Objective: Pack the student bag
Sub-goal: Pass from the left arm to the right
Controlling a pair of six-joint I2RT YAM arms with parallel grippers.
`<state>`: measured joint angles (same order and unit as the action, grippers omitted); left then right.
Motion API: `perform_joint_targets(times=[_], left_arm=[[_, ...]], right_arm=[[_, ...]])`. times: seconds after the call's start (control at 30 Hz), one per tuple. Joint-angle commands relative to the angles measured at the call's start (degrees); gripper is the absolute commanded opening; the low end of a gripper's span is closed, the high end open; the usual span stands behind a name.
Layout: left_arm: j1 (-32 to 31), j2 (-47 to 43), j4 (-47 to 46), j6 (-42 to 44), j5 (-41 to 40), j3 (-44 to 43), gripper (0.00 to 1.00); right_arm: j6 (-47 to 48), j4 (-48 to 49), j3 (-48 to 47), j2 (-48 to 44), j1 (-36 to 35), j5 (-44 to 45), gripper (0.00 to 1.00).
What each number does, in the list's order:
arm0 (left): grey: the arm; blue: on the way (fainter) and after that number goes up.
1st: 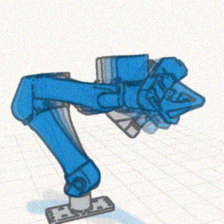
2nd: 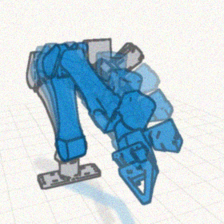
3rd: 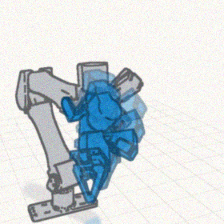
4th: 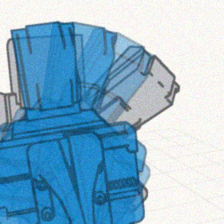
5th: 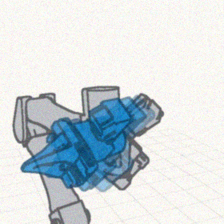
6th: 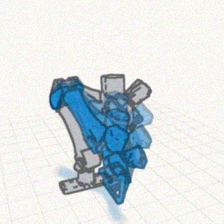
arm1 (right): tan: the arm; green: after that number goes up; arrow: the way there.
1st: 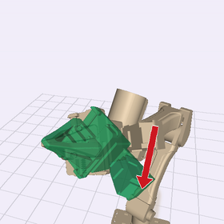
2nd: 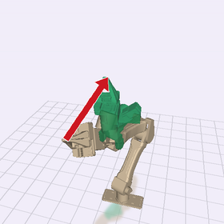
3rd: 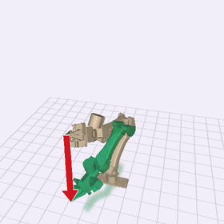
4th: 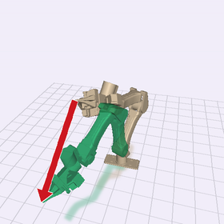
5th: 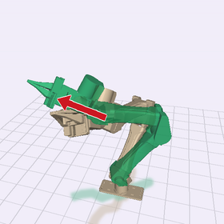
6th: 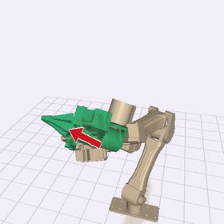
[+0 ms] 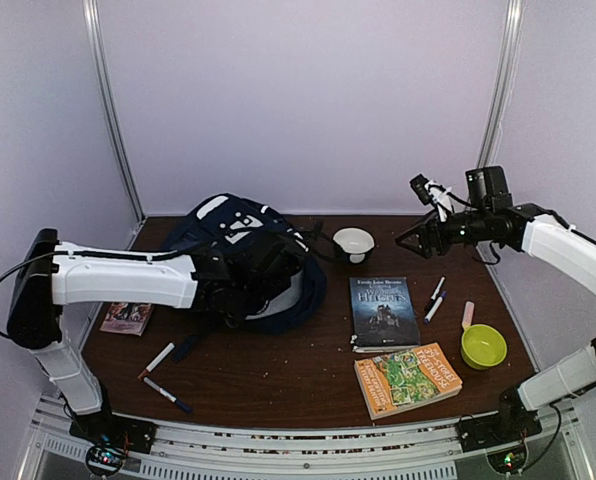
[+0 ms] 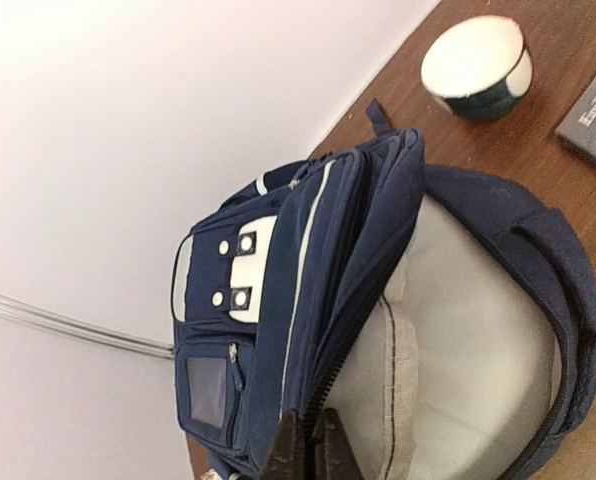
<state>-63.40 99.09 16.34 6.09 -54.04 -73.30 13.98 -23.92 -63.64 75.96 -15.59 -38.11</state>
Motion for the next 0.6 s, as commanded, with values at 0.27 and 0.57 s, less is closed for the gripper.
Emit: perform_joint_targets(times=[0.27,0.57], left_arm=[[0.4,-14.9,-5.3,-2.3,24.0,1.6,0.0],[2.1,-21.2,-8.1,-5.7,24.1,7.6,0.0]], right_arm=[[21.3,-9.8,-19.4,12.8,-13.1,-4.9,0.65],[26.5,-12.2,-34.2,26.8,-21.4,-3.1,0.67]])
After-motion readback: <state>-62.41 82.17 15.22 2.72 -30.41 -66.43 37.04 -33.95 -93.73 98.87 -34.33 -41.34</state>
